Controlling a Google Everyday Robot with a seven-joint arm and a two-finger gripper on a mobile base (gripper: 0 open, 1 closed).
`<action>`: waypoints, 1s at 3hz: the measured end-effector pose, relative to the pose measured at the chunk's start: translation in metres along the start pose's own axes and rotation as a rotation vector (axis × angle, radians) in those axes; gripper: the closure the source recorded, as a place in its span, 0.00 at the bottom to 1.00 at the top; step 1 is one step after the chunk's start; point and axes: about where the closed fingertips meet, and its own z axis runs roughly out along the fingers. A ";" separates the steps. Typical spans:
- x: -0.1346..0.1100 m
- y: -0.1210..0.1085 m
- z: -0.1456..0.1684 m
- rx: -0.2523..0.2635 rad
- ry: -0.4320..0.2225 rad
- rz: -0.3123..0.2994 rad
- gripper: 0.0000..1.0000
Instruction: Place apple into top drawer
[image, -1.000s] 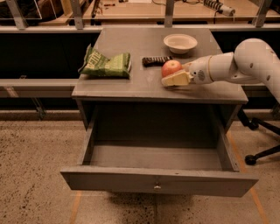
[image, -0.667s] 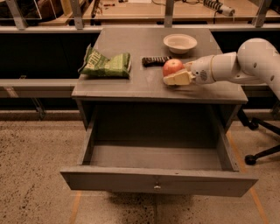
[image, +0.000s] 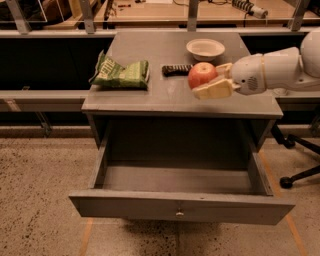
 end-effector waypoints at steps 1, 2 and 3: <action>-0.002 0.009 -0.004 -0.018 0.002 -0.006 1.00; -0.003 0.030 -0.001 -0.053 -0.004 0.016 1.00; 0.006 0.072 0.001 -0.089 0.013 0.070 1.00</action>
Offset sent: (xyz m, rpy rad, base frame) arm -0.0686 0.0313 0.0030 0.0581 0.0983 0.0794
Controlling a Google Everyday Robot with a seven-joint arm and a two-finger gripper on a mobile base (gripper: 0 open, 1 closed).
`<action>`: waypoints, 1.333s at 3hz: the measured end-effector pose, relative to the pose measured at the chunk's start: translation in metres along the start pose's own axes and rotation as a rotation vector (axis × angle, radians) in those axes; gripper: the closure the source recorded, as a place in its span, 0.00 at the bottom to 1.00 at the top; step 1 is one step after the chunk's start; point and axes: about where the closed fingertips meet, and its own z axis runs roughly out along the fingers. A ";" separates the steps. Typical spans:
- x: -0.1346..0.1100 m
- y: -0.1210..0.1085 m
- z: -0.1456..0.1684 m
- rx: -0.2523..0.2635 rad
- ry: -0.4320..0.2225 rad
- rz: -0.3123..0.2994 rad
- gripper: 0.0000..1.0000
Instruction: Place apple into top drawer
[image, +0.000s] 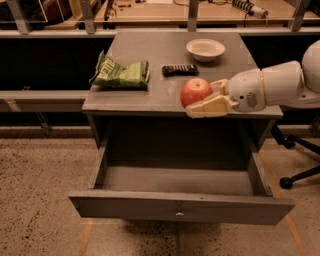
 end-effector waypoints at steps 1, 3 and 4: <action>0.034 0.033 0.003 -0.016 0.036 0.043 1.00; 0.127 0.034 0.028 0.031 0.142 -0.040 1.00; 0.127 0.031 0.029 0.044 0.146 -0.062 1.00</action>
Offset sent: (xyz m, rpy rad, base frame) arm -0.0927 -0.0279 -0.1231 -0.1316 0.0783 -0.0381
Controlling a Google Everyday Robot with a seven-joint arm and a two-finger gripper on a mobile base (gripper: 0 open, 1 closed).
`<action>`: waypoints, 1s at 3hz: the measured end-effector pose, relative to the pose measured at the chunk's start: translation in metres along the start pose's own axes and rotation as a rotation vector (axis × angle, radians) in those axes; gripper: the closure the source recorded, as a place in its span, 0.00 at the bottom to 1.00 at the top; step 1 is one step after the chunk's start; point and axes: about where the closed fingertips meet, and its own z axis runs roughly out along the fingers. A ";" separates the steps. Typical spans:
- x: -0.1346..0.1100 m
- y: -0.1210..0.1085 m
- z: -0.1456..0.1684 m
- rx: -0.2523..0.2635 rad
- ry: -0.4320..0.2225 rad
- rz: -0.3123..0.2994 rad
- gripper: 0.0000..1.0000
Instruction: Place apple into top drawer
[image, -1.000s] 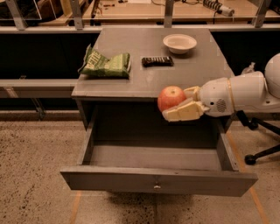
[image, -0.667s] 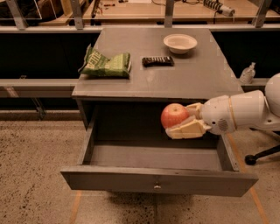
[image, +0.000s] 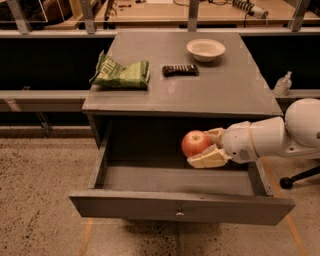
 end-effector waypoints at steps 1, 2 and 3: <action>0.011 -0.003 0.017 -0.002 0.019 0.016 1.00; 0.032 -0.013 0.058 -0.036 0.042 0.033 1.00; 0.047 -0.018 0.104 -0.076 0.047 0.037 0.87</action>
Offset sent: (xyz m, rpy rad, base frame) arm 0.0476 0.0551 -0.1227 -0.0258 0.1287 0.0563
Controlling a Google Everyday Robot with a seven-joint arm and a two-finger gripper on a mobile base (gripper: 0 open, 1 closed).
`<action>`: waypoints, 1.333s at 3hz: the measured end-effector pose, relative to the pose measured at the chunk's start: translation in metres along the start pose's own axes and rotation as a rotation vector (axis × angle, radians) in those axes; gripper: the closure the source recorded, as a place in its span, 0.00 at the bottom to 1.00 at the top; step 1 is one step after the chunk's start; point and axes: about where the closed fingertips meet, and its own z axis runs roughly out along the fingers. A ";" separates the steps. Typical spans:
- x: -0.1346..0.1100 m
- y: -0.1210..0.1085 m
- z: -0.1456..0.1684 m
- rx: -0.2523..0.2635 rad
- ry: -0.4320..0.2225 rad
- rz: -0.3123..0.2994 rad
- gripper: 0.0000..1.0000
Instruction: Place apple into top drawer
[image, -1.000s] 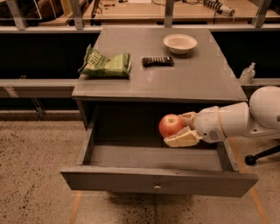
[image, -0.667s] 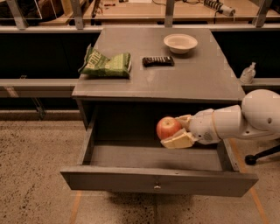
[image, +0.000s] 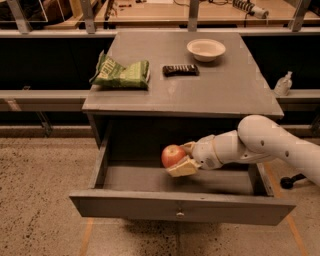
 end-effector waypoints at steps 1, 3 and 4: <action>0.014 -0.004 0.032 0.001 0.020 0.003 0.63; 0.019 -0.011 0.055 0.051 0.045 -0.005 0.08; 0.017 -0.015 0.050 0.077 0.041 0.011 0.00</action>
Offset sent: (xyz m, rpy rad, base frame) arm 0.0167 0.0330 -0.0588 -0.0562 -0.0120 -0.0271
